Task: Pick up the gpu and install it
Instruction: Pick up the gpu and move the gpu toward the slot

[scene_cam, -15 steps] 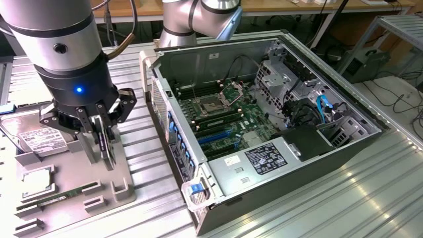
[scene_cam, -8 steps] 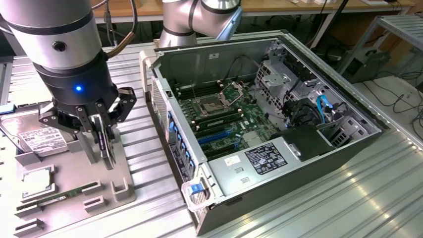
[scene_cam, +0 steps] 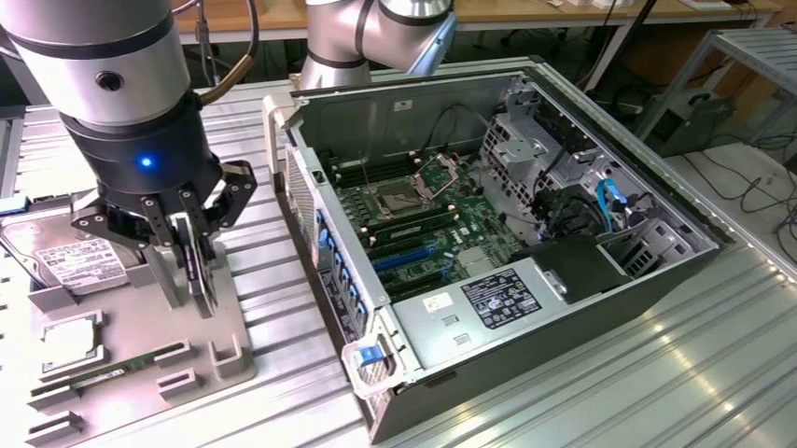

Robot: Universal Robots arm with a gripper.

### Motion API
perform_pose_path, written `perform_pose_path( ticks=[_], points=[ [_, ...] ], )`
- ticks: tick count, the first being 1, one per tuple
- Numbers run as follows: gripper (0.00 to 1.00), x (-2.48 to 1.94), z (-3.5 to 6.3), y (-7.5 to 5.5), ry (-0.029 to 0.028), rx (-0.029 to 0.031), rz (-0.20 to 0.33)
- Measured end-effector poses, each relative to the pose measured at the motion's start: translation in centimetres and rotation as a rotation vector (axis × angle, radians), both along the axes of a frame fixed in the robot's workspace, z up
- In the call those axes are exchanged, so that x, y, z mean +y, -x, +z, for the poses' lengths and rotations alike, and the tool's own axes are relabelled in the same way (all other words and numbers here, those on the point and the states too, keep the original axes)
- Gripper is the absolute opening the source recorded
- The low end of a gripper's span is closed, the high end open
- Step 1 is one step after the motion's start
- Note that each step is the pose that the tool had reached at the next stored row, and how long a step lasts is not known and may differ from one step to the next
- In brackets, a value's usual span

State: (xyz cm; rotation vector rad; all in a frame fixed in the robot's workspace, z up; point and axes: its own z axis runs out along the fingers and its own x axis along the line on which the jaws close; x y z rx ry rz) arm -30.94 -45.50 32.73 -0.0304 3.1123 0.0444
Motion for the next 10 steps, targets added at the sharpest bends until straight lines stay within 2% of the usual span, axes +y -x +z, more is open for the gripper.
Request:
perform_pose_path(
  ticks=[10],
  points=[
    [0.27,0.0,0.32,0.0,0.0002,0.0003,0.0]
  ],
)
